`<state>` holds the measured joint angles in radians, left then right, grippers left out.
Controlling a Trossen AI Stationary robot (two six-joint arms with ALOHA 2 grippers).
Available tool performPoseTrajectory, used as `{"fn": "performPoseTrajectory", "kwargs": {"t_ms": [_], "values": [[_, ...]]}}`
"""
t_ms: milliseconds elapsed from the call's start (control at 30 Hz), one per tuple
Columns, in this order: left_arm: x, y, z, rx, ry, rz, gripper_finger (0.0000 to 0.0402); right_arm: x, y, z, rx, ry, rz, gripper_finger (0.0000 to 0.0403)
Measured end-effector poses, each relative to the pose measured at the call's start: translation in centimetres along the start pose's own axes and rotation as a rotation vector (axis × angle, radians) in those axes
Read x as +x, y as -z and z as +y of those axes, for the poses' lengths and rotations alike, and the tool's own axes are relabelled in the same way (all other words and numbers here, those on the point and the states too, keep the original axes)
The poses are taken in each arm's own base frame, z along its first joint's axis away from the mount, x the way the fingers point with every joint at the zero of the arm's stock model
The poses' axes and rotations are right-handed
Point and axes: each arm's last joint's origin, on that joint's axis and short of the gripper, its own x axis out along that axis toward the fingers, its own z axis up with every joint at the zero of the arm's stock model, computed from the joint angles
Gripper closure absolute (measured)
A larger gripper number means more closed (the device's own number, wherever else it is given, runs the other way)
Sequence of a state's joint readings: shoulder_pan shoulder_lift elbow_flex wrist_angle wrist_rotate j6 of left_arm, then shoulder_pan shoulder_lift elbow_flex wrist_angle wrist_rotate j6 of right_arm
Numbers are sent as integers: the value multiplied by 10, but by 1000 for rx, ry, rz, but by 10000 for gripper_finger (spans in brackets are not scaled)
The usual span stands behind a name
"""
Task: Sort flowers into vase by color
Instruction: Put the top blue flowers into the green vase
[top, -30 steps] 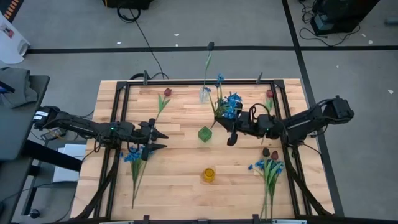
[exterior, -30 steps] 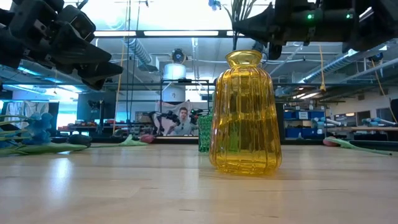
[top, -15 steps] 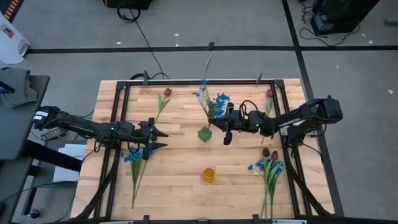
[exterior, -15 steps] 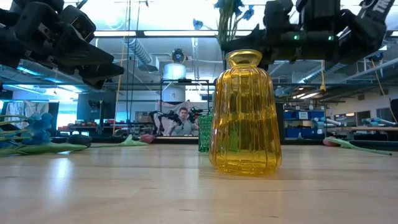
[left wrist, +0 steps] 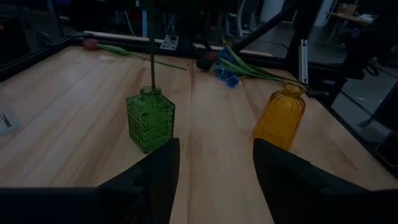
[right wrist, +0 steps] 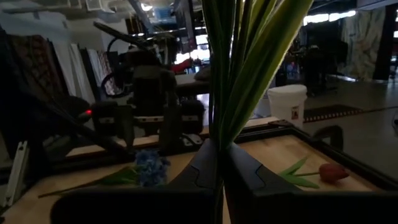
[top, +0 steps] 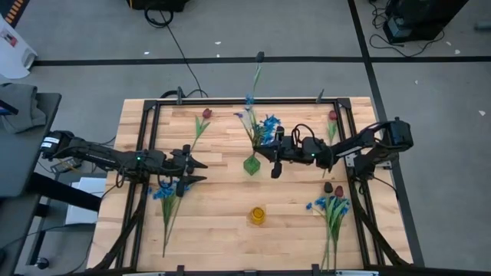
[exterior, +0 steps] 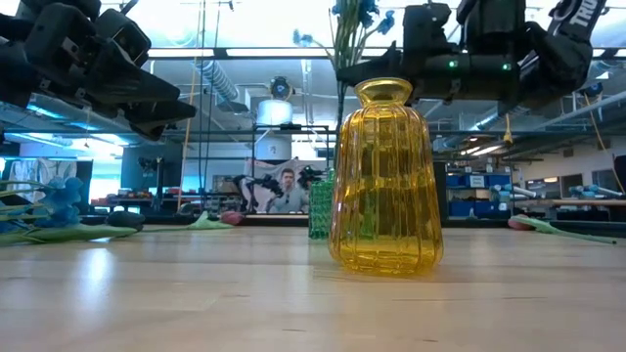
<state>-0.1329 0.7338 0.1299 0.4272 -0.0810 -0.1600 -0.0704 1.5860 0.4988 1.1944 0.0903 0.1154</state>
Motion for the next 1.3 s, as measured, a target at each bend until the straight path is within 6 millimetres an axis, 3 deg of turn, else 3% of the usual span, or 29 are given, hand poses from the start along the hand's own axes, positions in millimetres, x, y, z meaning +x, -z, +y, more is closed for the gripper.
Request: {"fn": "performPoseTrajectory", "kwargs": {"t_ms": [567,1300], "values": [[0,0,0,2,0,3,193,-1,11,-3,-13,11,115,370],[0,0,0,3,1,3,193,-1,13,0,20,8,136,247]]}}
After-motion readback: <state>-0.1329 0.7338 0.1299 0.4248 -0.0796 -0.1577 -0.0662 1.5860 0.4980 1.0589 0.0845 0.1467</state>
